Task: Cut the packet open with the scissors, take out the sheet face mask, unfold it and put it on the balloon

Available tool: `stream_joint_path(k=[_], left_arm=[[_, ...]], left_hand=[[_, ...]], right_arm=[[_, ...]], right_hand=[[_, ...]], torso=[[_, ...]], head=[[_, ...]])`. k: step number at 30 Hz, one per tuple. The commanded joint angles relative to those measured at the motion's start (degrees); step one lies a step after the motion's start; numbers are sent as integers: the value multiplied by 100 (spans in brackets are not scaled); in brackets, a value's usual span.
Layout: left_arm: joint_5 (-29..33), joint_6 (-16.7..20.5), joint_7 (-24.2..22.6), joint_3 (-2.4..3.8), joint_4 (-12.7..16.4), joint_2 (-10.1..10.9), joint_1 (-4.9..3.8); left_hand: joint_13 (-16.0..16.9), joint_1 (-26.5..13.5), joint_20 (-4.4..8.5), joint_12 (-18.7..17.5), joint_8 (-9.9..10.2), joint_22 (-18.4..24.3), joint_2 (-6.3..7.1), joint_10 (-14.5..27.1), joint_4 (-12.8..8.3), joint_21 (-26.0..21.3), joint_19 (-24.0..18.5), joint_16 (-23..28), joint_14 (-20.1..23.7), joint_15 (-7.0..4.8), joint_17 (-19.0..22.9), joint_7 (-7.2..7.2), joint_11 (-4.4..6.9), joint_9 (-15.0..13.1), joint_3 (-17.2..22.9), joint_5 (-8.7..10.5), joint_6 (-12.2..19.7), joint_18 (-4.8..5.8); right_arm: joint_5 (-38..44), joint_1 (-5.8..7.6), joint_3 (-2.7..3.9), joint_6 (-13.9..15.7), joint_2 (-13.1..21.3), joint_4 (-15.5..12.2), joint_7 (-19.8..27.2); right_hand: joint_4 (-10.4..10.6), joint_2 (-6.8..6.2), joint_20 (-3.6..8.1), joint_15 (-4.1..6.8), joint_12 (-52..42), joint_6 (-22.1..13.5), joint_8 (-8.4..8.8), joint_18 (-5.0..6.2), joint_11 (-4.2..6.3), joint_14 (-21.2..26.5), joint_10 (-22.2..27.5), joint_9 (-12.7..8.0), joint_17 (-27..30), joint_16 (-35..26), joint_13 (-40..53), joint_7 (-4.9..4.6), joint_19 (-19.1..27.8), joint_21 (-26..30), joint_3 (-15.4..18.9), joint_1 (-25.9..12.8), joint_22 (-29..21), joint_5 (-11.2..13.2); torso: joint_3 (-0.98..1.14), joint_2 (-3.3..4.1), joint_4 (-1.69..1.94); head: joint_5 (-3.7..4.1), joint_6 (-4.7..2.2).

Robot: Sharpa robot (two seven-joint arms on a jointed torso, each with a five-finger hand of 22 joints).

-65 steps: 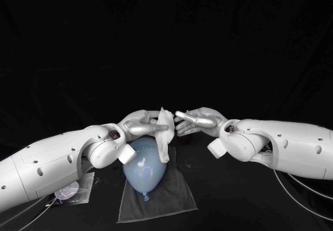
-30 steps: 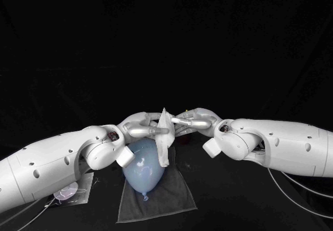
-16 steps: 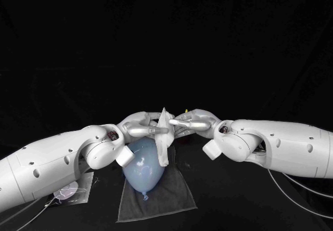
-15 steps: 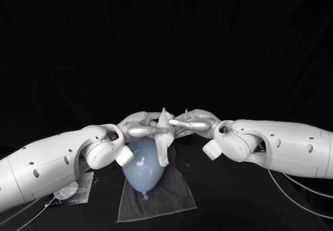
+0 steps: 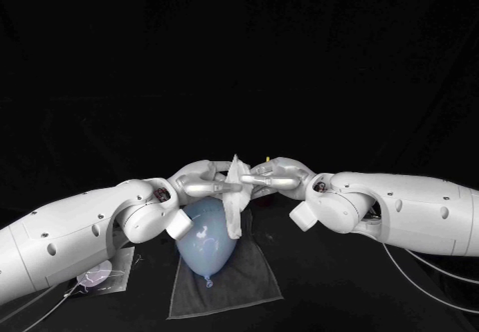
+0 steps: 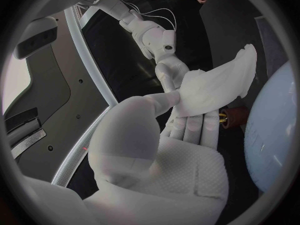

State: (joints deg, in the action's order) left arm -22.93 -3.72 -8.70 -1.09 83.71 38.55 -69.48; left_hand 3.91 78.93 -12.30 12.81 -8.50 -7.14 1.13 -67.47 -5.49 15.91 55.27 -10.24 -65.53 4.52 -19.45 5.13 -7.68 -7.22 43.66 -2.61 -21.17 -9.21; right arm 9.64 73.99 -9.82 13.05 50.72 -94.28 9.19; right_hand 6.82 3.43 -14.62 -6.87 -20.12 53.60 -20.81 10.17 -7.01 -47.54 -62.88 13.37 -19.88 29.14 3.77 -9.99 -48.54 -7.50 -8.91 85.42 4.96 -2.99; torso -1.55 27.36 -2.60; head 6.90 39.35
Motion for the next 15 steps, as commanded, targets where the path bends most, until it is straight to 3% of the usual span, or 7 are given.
stream_joint_path(k=[1,9,12,13,15], left_arm=[[-71,-107,-37,5,16,-10,-3],[-85,-137,-26,4,17,3,-3],[-88,-145,-37,4,20,7,-4],[-91,-137,-42,4,19,8,-4],[-116,-100,-58,3,18,10,-4]], left_hand=[[-8,0,19,15,11,-7,-42,-213,-265,36,-30,-23,-8,-36,-8,-5,185,-9,225,-16,-1,-108],[-9,-1,20,11,9,-11,-41,-218,-273,43,-31,-24,-11,-37,-10,-1,186,-11,223,-16,-7,-108],[-14,-8,17,-14,-3,-15,-38,-213,-296,49,-56,-11,3,-32,-12,23,180,-21,244,-19,-36,-101],[-18,-9,16,-37,-8,-18,-26,-196,-322,54,-74,5,25,-23,-10,40,171,-26,262,-19,-48,-98],[-25,-26,8,-121,-16,-32,53,-86,-415,72,-133,75,141,32,9,79,112,-35,285,-22,-72,-83]], right_arm=[[6,-1,4,139,-11,5,224],[79,-2,4,580,-3,-1,420],[102,-2,5,687,9,-28,467],[117,-2,5,706,15,-40,471],[162,-2,5,729,33,-69,463]], right_hand=[[-63,-22,25,30,16,119,-57,55,56,-110,-142,23,4,54,4,48,-89,-59,-117,86,17,19],[-270,-121,227,237,-32,407,-365,44,268,-673,-779,199,-9,224,58,255,-478,-333,-754,-20,147,25],[-312,-162,248,257,-19,401,-418,39,284,-726,-835,237,-4,220,63,266,-502,-374,-931,-97,173,22],[-359,-226,260,265,9,380,-475,34,290,-760,-875,280,6,201,65,270,-497,-409,-1156,-222,199,23],[-399,-265,265,269,23,371,-513,33,292,-781,-902,307,9,192,70,271,-493,-436,-1316,-313,219,20]], torso=[[-3,-2,1],[1,2,-4],[2,1,-6],[2,1,-6],[4,0,-4]], head=[[-3,13],[-10,12],[-13,14],[-13,14],[-16,16]])
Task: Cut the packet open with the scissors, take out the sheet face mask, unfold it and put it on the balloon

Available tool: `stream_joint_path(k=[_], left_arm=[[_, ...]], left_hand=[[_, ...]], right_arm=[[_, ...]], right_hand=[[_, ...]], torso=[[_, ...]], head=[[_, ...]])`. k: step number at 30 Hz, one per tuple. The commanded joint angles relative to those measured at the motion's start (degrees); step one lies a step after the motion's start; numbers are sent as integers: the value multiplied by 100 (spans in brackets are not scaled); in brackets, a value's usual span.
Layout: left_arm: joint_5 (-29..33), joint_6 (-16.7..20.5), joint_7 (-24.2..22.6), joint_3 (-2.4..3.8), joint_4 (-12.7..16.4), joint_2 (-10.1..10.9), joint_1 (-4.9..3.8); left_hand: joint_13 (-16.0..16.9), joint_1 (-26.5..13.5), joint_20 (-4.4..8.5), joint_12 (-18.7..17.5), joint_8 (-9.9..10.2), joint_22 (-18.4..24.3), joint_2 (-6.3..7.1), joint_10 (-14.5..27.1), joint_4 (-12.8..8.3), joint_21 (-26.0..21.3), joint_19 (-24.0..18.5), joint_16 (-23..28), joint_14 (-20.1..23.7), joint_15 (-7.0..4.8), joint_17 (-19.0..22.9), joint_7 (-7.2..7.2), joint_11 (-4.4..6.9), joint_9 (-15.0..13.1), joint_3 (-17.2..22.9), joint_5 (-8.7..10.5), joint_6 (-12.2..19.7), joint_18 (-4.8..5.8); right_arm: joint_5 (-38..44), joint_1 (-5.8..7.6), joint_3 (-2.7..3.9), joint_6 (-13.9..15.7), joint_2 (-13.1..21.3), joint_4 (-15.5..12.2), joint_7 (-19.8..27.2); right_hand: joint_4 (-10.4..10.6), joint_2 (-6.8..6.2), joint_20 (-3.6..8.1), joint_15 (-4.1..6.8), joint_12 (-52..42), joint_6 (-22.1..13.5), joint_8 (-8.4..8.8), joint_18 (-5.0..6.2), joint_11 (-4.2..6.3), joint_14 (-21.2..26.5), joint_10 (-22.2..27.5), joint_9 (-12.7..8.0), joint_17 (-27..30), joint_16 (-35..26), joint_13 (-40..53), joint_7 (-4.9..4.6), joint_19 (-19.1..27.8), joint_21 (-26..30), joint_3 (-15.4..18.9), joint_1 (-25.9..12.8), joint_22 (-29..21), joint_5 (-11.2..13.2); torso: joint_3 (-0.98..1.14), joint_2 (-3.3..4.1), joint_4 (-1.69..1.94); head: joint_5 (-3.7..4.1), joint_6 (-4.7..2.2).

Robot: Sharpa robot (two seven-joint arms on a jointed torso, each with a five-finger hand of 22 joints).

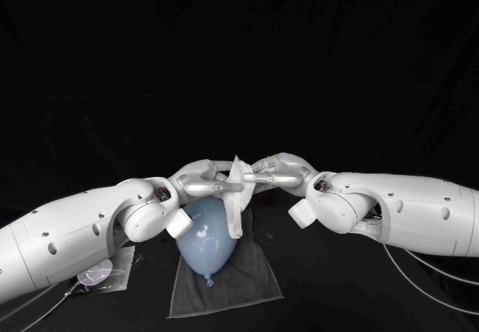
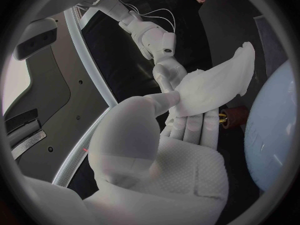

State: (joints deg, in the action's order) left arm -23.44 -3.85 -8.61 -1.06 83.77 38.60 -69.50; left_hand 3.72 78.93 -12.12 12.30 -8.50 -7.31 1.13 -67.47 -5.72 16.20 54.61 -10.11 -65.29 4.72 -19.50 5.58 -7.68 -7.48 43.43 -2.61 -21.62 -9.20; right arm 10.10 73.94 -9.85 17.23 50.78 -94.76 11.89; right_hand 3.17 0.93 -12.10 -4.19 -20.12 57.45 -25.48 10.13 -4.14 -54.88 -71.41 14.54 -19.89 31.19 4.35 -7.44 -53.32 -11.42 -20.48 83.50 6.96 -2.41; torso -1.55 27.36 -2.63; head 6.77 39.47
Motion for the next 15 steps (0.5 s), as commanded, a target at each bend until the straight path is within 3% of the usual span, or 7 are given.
stream_joint_path(k=[1,2,6,9,11,12,15], left_arm=[[-85,-62,-74,0,11,6,-1],[-116,-22,-83,0,9,7,-1],[-219,183,-97,-2,-9,13,-2],[-302,370,-71,-3,-25,15,-2],[-355,542,-23,-3,-51,19,-3],[-365,590,-9,-3,-60,21,-3],[-420,817,57,-4,-118,29,-4]], left_hand=[[-16,-111,-39,-156,-35,-16,163,79,-410,40,-130,101,184,59,24,78,38,-25,220,-16,-74,-53],[-3,-140,-47,-192,-43,-19,171,172,-408,38,-187,123,225,83,27,106,7,-32,146,-23,-95,-46],[-13,-552,-219,-506,-68,97,480,978,-199,-183,-546,227,641,319,44,174,-283,-60,-350,-6,-153,38],[7,-670,-324,-545,-59,186,623,1261,-99,-324,-666,221,883,408,27,242,-374,-63,-563,-15,-129,20],[25,-707,-427,-518,-5,289,717,1519,13,-485,-789,218,1246,510,16,449,-460,-35,-785,-19,-1,-15],[32,-724,-444,-495,16,329,774,1696,92,-553,-819,194,1453,570,1,689,-515,-27,-943,-29,47,-28],[44,-705,-451,-434,0,353,831,1894,186,-634,-847,114,1654,620,-33,691,-565,-47,-1156,-23,22,-15]], right_arm=[[142,4,8,312,37,-34,181],[180,4,9,304,51,-51,158],[384,4,11,226,106,-95,31],[526,8,12,161,141,-116,-58],[639,12,14,120,169,-137,-115],[683,14,15,110,179,-145,-133],[804,23,18,103,215,-170,-169]], right_hand=[[-65,-45,15,3,33,-20,-73,35,6,-60,-65,210,11,-19,16,15,-8,-63,-277,-197,33,-35],[-79,-58,17,4,36,-24,-82,35,6,-64,-71,216,11,-21,17,16,-5,-69,-316,-220,38,-38],[-158,-112,18,5,57,-44,-130,34,6,-77,-92,253,10,-34,25,15,17,-104,-543,-364,68,-38],[-221,-142,21,5,65,-51,-161,34,8,-85,-110,277,8,-40,32,16,28,-130,-676,-448,89,-38],[-259,-158,22,5,70,-55,-178,33,8,-87,-118,289,7,-44,36,15,39,-144,-748,-496,101,-37],[-273,-164,22,5,73,-57,-183,32,8,-87,-118,293,7,-46,37,15,43,-149,-772,-512,106,-37],[-299,-174,21,5,76,-60,-193,32,8,-89,-122,301,6,-48,39,15,49,-159,-813,-540,114,-37]], torso=[[5,-2,-1],[5,-3,-2],[3,-3,-2],[4,-4,-2],[3,-2,-2],[3,-1,-2],[2,1,-2]], head=[[-5,5],[-5,6],[-8,14],[-8,13],[-5,11],[-2,11],[2,16]])
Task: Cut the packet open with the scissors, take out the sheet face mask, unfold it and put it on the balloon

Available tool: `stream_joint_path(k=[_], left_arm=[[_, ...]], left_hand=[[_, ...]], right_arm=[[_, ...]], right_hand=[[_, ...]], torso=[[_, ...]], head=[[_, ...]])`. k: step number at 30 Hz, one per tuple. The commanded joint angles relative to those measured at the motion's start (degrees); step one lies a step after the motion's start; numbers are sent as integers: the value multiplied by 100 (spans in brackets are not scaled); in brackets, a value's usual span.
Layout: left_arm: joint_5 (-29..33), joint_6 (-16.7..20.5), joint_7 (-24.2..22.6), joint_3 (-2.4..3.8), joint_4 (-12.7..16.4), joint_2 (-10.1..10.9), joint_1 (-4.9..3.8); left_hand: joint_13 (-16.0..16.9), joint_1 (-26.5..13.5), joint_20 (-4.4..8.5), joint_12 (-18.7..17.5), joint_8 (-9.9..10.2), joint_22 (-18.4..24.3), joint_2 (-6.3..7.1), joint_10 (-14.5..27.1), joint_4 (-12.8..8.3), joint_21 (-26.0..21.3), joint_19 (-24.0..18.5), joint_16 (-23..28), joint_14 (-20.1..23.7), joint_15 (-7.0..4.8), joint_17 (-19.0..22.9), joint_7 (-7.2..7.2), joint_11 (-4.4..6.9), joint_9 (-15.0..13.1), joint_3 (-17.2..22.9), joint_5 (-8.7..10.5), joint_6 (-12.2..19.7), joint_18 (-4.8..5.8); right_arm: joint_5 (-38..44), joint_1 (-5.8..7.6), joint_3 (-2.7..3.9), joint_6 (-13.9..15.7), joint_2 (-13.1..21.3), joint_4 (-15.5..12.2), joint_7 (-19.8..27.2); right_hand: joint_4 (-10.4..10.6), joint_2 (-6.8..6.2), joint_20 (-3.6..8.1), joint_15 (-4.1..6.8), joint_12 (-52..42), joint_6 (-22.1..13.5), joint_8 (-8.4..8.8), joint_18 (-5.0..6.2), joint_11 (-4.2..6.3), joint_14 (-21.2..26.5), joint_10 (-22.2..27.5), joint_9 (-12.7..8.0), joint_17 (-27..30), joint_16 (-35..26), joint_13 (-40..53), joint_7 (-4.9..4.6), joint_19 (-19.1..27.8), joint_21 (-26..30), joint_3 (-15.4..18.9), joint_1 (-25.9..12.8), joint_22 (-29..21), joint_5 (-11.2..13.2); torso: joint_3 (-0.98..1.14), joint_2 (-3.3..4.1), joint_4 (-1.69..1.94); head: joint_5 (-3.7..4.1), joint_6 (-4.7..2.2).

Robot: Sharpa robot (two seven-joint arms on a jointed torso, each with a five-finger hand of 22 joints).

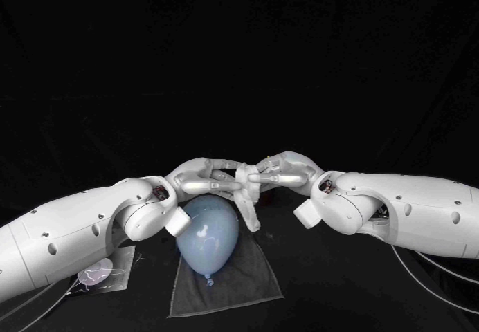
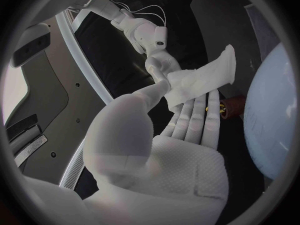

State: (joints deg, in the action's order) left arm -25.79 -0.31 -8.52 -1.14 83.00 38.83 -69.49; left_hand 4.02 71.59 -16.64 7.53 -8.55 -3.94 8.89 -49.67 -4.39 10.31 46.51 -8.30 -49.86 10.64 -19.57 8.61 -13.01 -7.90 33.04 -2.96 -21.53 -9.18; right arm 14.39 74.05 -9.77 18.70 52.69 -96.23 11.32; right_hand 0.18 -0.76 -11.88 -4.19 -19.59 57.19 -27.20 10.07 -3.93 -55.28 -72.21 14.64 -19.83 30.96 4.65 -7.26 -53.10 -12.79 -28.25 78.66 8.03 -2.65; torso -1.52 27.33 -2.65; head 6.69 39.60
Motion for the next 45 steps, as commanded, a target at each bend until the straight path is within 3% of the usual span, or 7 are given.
stream_joint_path(k=[1,11,15,18,25,32,45], left_arm=[[-213,534,62,3,-70,8,-5],[-335,1087,-32,7,-294,31,-5],[-450,1416,-47,8,-262,49,-4],[-550,1600,-57,9,-182,75,-2],[-846,1563,-188,10,131,134,1],[-936,1439,-239,10,335,91,2],[-729,1830,380,9,368,-94,2]], left_hand=[[14,47,1,66,5,22,76,248,107,-100,-75,-102,247,62,-38,447,-66,-9,-243,10,18,9],[83,487,-3,623,-90,14,-35,848,424,-416,-258,-688,1023,168,-191,670,-140,-117,-883,8,-177,200],[154,662,11,957,-706,-25,-119,846,470,-362,-96,-1093,1000,116,-303,797,-102,-547,-872,11,-1430,146],[443,747,123,1720,-1245,-205,-140,221,474,81,679,-2012,220,-187,-666,575,167,-775,-791,-8,-2114,-160],[1125,930,1124,3140,-2367,-1229,-509,-859,333,1915,2193,-4079,-1362,-1073,-1608,-161,979,-1424,-592,33,-3245,-120],[956,499,1230,2727,-2382,-1927,-478,-1052,675,2931,2134,-5355,-2160,-1152,-2606,-213,999,-1772,103,6,-2891,-108],[1161,181,1263,2842,-1859,-3241,-318,-1448,1109,4245,2447,-6689,-3029,-1169,-4321,-107,1008,-1763,43,15,-2811,10]], right_arm=[[412,15,10,-35,36,-30,-116],[1319,37,22,309,116,-43,-8],[2090,46,28,609,139,5,43],[2606,54,31,791,145,56,40],[3374,63,33,1061,144,98,-32],[3529,65,34,1233,130,68,-114],[3682,63,34,1259,147,-101,-75]], right_hand=[[-17,-11,-1,5,25,-35,-28,37,-12,-50,-45,296,-1,-26,11,-3,30,-28,-61,-71,12,-14],[-97,-37,2,8,33,-36,-54,37,-8,-59,-56,315,-2,-31,18,0,42,-59,-159,-130,37,-13],[-142,-55,7,10,36,-32,-68,39,-4,-68,-63,325,-2,-35,21,3,45,-78,-199,-150,52,-13],[-152,-61,9,10,38,-30,-72,39,-4,-71,-64,328,-2,-37,22,4,46,-84,-207,-159,57,-13],[-182,-83,15,11,41,-26,-83,39,-2,-81,-70,335,-1,-42,24,6,49,-100,-226,-181,69,-13],[-198,-92,17,13,46,-27,-86,39,-1,-85,-69,338,1,-46,24,6,49,-109,-237,-189,76,-13],[-239,-121,14,8,71,-44,-87,32,-7,-77,-51,342,10,-71,18,-2,68,-122,-263,-214,90,-12]], torso=[[-2,4,1],[-5,8,2],[-6,7,4],[-6,9,-3],[0,4,0],[-1,2,-2],[-1,4,0]], head=[[11,-1],[29,17],[29,34],[32,58],[52,100],[63,102],[43,70]])
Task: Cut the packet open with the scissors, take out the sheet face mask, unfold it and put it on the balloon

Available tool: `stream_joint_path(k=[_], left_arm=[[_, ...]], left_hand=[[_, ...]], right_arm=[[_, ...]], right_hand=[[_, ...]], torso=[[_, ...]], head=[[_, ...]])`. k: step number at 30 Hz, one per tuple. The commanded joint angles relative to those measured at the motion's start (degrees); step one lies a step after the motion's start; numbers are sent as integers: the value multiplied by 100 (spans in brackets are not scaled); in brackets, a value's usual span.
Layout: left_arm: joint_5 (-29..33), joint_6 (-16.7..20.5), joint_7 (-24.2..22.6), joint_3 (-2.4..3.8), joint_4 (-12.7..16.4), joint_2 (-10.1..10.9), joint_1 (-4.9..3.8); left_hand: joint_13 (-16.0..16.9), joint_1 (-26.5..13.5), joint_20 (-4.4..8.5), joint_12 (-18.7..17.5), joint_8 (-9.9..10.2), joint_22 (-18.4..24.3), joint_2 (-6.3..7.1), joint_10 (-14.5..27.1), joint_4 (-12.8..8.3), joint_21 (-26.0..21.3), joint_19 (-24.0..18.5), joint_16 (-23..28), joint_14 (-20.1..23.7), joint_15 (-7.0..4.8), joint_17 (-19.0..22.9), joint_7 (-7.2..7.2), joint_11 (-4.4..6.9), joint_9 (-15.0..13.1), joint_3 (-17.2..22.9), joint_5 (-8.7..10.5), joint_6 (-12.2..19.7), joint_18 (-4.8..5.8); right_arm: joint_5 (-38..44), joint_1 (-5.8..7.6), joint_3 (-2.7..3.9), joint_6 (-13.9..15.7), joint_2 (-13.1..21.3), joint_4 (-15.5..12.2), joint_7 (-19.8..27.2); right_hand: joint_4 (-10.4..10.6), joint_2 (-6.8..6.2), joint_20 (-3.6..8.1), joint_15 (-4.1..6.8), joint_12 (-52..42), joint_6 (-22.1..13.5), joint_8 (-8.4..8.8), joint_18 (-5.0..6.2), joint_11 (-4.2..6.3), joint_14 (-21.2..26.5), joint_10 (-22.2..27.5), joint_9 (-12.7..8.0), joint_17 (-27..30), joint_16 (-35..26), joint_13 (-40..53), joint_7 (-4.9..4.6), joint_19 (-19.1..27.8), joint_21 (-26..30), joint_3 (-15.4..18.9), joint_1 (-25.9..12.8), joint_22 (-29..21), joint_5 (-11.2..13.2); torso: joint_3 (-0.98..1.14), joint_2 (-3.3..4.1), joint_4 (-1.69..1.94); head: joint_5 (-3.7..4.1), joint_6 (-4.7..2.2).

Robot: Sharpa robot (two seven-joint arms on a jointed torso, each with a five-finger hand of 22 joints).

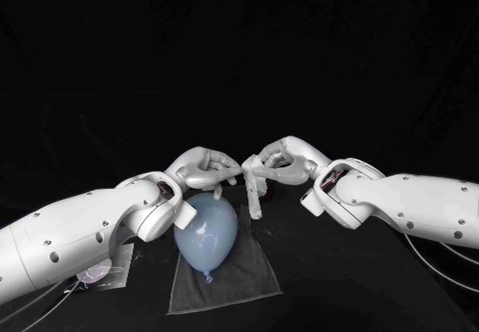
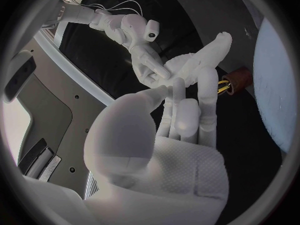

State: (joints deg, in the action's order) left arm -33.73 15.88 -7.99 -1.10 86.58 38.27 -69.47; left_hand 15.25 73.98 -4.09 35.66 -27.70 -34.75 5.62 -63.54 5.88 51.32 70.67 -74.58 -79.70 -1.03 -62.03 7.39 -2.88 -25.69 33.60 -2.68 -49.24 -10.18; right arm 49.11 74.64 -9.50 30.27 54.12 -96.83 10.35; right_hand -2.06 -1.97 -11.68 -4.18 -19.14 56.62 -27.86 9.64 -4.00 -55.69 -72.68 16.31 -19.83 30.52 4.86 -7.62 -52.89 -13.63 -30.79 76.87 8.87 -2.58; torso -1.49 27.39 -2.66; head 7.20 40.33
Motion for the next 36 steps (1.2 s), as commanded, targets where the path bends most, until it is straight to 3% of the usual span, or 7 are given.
stream_joint_path(k=[1,10,18,28,36], left_arm=[[78,219,373,5,8,-49,-1],[183,276,506,6,-15,-118,-1],[206,265,503,6,-36,-154,-1],[276,12,345,6,-2,-158,-1],[327,-180,198,6,29,-142,-1]], left_hand=[[64,-124,4,38,107,-199,-10,-68,182,190,15,-72,-48,2,-82,20,-11,16,-31,-10,-36,113],[153,-330,-31,50,371,-347,50,-30,496,343,-47,-84,-39,57,-85,114,-84,51,-203,-11,119,126],[221,-307,-76,68,584,-399,97,26,595,404,-106,-81,-20,103,-71,185,-138,104,-332,-10,262,123],[279,-319,-113,87,732,-435,122,54,717,450,-157,-96,-12,136,-84,220,-174,150,-497,-9,286,119],[332,-412,-146,81,853,-430,153,102,971,461,-244,-94,25,160,-70,224,-195,188,-812,-9,240,107]], right_arm=[[218,4,7,96,6,-53,28],[241,1,7,10,2,-123,63],[221,-1,6,-96,-23,-163,64],[148,-3,6,-158,-68,-147,46],[136,-4,6,-132,-87,-116,23]], right_hand=[[-16,0,-6,7,26,13,-20,75,0,-36,-4,175,10,-27,-3,34,47,-39,-9,-35,6,-19],[-26,0,-11,1,38,2,-19,72,-6,-29,5,177,14,-40,-6,29,62,-42,-22,-50,10,-19],[-32,3,-17,-6,51,-10,-18,69,-13,-19,15,178,18,-53,-10,23,80,-42,-32,-70,14,-19],[-34,10,-21,-11,60,-19,-17,69,-18,-13,21,180,21,-62,-12,19,92,-42,-40,-83,16,-19],[-35,13,-22,-11,61,-20,-17,69,-18,-13,20,180,21,-63,-12,18,94,-43,-43,-86,17,-19]], torso=[[-3,-3,2],[-7,-1,5],[-8,1,7],[-9,-3,5],[-4,0,4]], head=[[-11,-7],[-20,-17],[-28,-8],[-22,0],[-13,-1]])
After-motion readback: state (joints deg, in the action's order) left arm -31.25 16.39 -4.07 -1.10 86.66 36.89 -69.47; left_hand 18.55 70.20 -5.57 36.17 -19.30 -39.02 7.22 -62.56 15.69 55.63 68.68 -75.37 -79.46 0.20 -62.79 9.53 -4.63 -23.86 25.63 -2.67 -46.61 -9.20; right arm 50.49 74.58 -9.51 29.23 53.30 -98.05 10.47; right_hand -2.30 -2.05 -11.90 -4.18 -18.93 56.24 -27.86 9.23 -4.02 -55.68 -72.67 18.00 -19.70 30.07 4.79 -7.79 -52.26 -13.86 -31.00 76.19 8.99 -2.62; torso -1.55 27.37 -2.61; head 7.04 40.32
